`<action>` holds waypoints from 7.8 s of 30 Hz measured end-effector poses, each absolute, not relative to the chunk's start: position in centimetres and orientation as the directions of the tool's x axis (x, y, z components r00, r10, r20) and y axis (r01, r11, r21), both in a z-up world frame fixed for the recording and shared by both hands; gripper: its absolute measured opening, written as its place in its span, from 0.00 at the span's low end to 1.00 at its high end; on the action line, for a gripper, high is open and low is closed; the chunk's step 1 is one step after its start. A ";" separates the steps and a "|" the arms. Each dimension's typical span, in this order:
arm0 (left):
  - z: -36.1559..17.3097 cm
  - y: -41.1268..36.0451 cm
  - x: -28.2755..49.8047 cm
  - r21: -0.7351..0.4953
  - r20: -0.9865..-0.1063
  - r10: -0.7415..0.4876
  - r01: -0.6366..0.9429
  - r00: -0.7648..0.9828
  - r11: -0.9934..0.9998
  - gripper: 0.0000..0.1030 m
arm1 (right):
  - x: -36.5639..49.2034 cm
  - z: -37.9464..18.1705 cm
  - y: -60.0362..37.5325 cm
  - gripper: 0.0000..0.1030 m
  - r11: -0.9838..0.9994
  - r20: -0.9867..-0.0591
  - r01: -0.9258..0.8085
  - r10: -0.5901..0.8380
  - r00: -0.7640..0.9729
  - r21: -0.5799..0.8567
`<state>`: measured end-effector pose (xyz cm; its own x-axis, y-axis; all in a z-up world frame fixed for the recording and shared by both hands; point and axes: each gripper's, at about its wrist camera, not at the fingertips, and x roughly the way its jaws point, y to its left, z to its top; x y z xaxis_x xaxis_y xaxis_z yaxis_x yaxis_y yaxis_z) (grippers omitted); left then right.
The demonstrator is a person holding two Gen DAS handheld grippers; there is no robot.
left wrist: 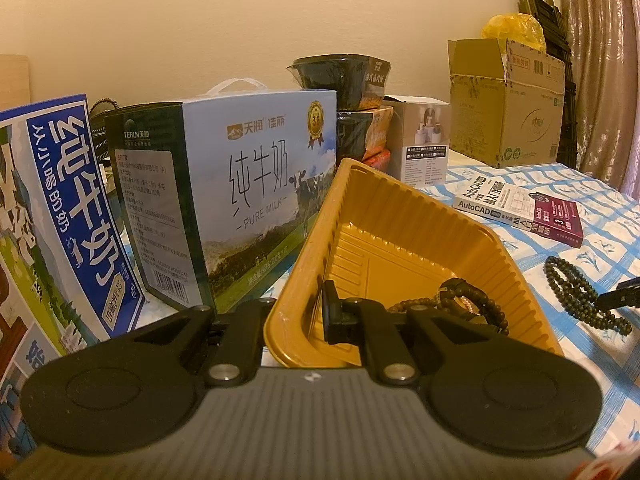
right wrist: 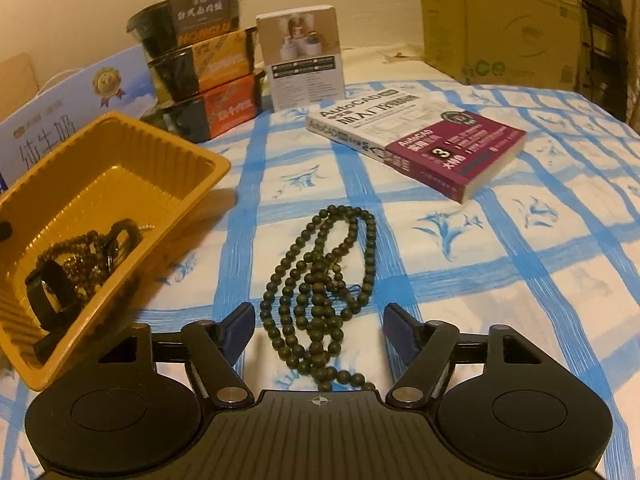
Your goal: Organize jewelry
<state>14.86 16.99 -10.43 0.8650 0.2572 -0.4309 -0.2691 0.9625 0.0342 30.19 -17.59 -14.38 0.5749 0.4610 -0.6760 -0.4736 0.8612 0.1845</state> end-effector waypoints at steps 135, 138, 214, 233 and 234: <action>-10.5 16.9 15.1 0.043 -0.445 0.279 -0.291 0.851 0.956 0.10 | 29.1 -9.5 -1.9 0.61 0.614 -0.550 -0.739 0.732 0.402 0.277; -10.5 16.9 15.1 0.042 -0.445 0.279 -0.291 0.851 0.956 0.10 | 28.9 -9.0 -1.6 0.63 0.613 -0.548 -0.748 0.729 0.410 0.256; -4.1 6.7 5.4 0.074 -0.572 0.231 -0.231 0.787 0.970 0.90 | 14.2 -5.9 -15.7 0.76 0.903 -0.632 -0.382 0.414 0.655 0.196; 1.5 0.9 -3.8 -0.032 -0.606 0.116 -0.170 0.787 0.985 0.90 | 3.6 0.0 -21.3 0.76 0.884 -0.590 -0.370 0.466 0.659 0.286; 1.6 0.6 -4.2 -0.038 -0.606 0.106 -0.162 0.788 0.986 0.90 | 3.1 0.1 -21.5 0.76 0.883 -0.589 -0.374 0.468 0.659 0.284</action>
<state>-4.17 0.58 1.61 0.7883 0.1063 -0.6060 -0.1619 0.9861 -0.0376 3.10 -21.48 0.09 0.6589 0.4680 -0.5888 -0.3738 0.8831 0.2836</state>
